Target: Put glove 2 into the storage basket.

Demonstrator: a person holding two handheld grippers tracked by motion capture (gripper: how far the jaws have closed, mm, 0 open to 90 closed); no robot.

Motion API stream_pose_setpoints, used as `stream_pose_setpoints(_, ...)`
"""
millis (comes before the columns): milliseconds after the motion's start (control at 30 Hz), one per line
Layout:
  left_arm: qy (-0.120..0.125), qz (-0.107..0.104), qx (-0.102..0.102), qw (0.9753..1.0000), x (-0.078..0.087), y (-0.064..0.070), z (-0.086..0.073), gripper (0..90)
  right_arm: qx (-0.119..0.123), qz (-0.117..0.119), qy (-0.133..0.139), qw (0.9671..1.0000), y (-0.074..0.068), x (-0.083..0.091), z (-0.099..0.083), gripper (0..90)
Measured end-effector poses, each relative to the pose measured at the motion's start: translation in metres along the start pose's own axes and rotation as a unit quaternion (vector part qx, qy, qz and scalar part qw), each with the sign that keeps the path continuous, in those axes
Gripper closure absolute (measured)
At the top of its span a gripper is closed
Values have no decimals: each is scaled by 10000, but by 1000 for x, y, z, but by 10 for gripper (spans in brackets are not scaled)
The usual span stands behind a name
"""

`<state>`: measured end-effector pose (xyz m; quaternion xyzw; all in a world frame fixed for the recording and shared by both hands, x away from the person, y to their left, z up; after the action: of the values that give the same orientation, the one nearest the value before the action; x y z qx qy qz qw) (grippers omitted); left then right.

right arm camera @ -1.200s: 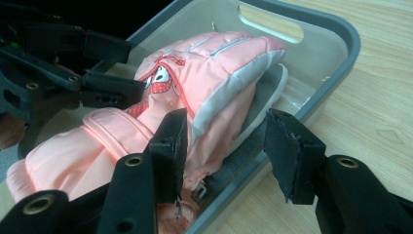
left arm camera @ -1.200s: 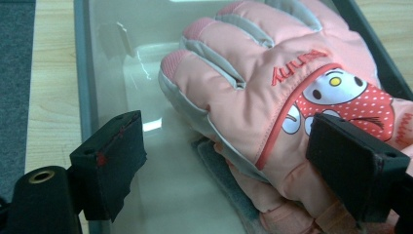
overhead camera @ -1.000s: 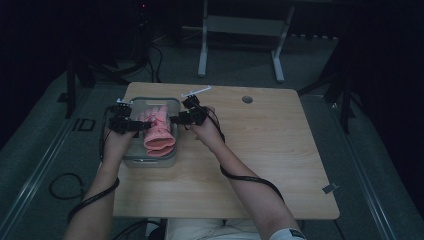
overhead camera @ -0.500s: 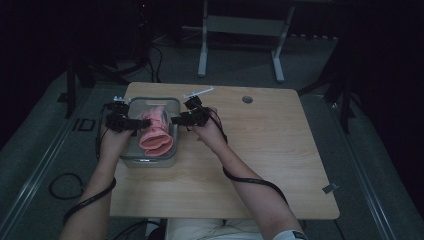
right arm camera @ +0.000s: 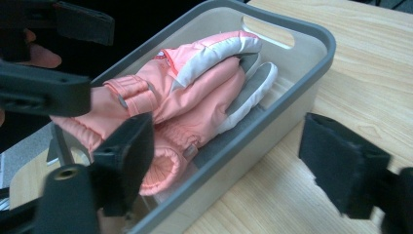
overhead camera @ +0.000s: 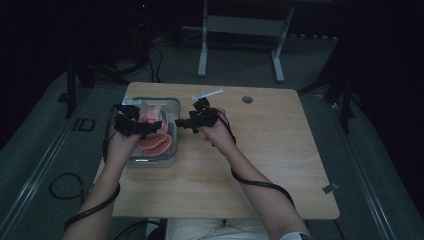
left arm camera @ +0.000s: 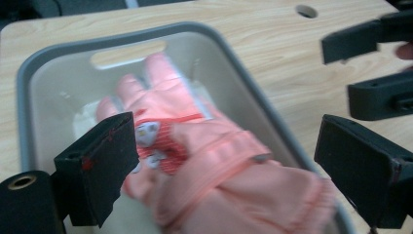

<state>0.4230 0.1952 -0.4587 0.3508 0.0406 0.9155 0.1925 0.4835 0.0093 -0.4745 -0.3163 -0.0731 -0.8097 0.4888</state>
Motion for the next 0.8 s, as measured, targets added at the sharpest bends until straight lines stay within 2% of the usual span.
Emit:
stream_pose_setpoints(167, 44, -297, -267, 9992, 1, 25, -2, 82, 160, -74, 130, 9998, 6, 11, -6, 177)
stream_pose_setpoints(233, 65, -432, -425, 9981, 0, 35, -4, 82, 197, -93, 83, 9997, 7, 15, -10, 174)
stream_pose_setpoints(300, 106, -623, -458, 9969, 0, 46, -7, 82, 273, -117, 32, 9996, 8, 17, -14, 174)
stream_pose_setpoints(367, 159, -739, -588, 9954, 0, 57, -10, 82, 338, -158, -9, 9993, 10, 20, -18, 174)
stream_pose_setpoints(467, 207, -784, -811, 9934, 0, 73, -13, 82, 354, -154, -6, 9993, 11, 25, -25, 174)
stream_pose_setpoints(600, 246, -1047, -983, 9893, -1, 94, -20, 82, 438, -191, -51, 9988, 12, 31, -35, 175)
stream_pose_setpoints(667, 319, -1077, -1102, 9875, -1, 103, -23, 83, 437, -170, -62, 9989, 13, 35, -40, 175)
stream_pose_setpoints(800, 235, -1257, -1168, 9849, -6, 115, -30, 83, 428, -193, -72, 9989, 15, 38, -49, 175)
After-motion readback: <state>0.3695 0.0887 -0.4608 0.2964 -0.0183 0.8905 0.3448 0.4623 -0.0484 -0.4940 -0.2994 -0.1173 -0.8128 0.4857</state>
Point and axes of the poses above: each handheld gripper's, and its own axes: x roughly backward along the jaws, z roughly out of its top, y roughly to its right, the point moved 5 cm from there along -x, roughly forward along the jaws, and after that the axes turned 6 degrees about x, right-handed, at the moved point
